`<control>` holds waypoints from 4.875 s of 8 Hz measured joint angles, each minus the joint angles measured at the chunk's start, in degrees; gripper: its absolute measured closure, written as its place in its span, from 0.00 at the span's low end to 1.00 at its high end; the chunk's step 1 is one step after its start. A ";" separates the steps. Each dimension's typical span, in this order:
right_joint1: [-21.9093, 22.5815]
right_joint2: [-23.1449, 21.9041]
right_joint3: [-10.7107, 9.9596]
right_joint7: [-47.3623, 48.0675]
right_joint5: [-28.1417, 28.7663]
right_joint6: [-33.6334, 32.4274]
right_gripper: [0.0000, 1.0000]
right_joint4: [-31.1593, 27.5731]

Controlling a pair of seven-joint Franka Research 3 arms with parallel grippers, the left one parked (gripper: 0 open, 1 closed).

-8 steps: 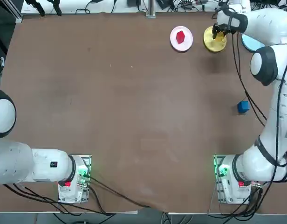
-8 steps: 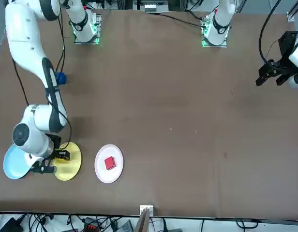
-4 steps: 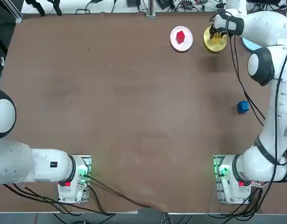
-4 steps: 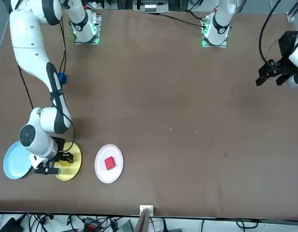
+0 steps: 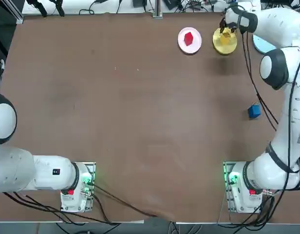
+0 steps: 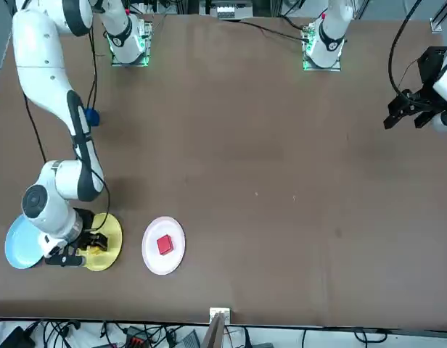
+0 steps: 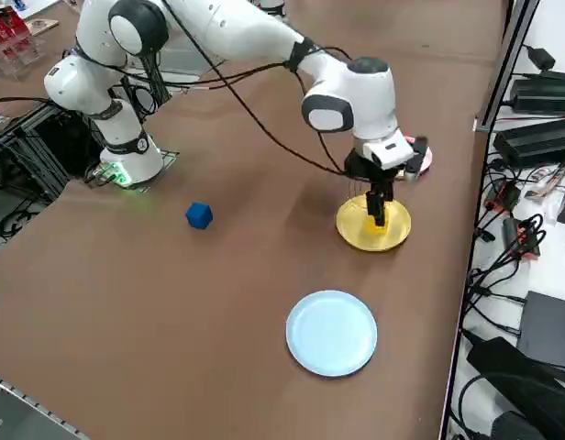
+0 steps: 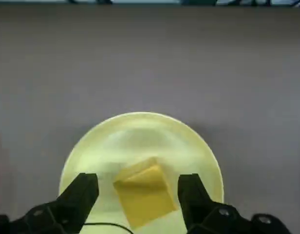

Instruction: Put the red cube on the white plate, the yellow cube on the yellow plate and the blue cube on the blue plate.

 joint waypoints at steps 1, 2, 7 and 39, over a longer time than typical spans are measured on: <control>-0.02 -3.74 0.01 -0.03 0.04 -5.63 0.00 0.59; -0.12 -8.22 -0.01 -0.13 0.06 -12.46 0.00 0.75; -5.19 -29.06 -0.23 -4.52 0.15 -33.28 0.00 -13.21; -21.61 -43.64 -0.58 -20.90 -3.35 20.06 0.18 -82.20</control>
